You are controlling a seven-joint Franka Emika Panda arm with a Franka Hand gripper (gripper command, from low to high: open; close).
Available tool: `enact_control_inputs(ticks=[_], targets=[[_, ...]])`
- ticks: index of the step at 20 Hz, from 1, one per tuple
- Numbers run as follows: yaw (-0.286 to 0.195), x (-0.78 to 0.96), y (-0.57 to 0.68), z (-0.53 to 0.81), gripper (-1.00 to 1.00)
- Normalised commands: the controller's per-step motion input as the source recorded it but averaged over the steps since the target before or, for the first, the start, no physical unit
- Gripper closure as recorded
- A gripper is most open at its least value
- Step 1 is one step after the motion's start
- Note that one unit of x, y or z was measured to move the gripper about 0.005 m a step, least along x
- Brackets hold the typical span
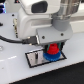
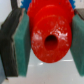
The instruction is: Insert the blue gear onto the right peg, followed by the red gear
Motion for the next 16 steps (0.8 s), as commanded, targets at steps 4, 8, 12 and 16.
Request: enact_control_inputs(ticks=[4, 8, 12, 16], targets=[[0.000, 0.21, 0.12, -0.23, -1.00], [0.000, 0.02, 0.14, 0.21, -1.00], [0.000, 0.00, 0.18, 0.58, -1.00], [0.000, -0.03, 0.13, 0.57, -1.00]])
